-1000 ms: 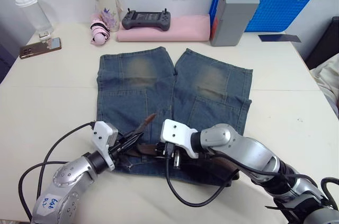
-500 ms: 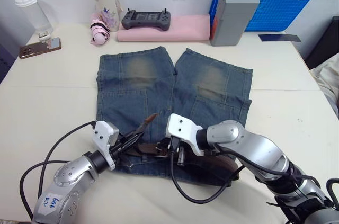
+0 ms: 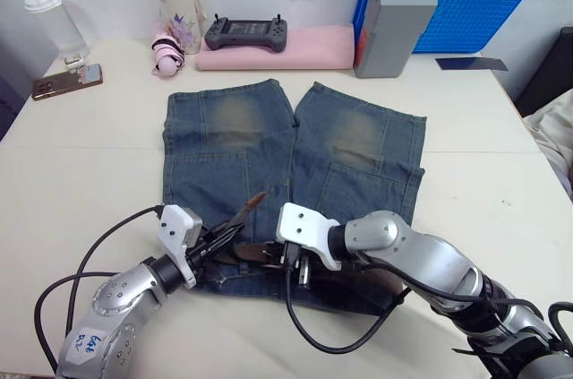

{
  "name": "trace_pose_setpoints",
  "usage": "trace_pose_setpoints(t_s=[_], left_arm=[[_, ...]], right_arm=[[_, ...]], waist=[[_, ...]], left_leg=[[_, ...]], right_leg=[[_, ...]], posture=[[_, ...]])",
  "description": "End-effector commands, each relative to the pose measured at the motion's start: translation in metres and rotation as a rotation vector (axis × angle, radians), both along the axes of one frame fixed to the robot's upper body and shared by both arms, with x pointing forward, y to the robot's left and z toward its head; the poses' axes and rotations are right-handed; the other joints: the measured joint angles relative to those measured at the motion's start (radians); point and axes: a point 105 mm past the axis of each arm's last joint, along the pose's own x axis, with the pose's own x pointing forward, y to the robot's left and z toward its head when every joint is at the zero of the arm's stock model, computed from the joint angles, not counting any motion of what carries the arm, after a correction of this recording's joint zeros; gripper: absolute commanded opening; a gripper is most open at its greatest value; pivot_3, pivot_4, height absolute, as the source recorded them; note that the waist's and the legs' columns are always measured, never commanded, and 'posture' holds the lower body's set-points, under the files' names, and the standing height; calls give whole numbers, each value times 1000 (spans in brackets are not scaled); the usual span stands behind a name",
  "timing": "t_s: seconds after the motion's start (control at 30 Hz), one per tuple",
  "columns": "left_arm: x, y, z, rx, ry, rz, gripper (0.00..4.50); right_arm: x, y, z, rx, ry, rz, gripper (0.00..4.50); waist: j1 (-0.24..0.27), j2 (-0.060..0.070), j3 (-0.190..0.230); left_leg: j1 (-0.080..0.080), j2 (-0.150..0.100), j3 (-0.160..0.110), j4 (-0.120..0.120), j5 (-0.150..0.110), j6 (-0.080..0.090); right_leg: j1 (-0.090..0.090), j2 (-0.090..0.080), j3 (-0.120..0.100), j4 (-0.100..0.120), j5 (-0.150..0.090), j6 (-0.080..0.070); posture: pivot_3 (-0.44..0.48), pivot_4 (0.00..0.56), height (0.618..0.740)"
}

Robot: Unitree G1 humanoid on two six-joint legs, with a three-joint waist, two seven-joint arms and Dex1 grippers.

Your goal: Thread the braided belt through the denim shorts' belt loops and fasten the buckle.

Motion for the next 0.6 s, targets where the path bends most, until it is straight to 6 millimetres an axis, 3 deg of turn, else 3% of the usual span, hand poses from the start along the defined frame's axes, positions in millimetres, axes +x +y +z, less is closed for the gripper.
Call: trace_pose_setpoints(t_s=[0.03,0.27,0.6], left_arm=[[-2,-5,4,-9,-22,-17,0],[-2,-4,3,-8,-19,-15,0],[-2,-4,3,-10,-19,-12,0]], right_arm=[[-1,-2,-8,-34,16,6,85],[2,-6,18,26,-8,7,85],[-7,3,10,24,26,43,85]], waist=[[0,0,0],[3,0,0],[2,1,1]], left_leg=[[0,0,0,0,0,0],[0,0,0,0,0,0],[-1,0,0,-1,0,0]], right_leg=[[0,0,0,0,0,0],[0,0,0,0,0,0],[0,0,0,-1,0,0]], posture=[[0,150,712],[0,150,712],[0,150,712]])
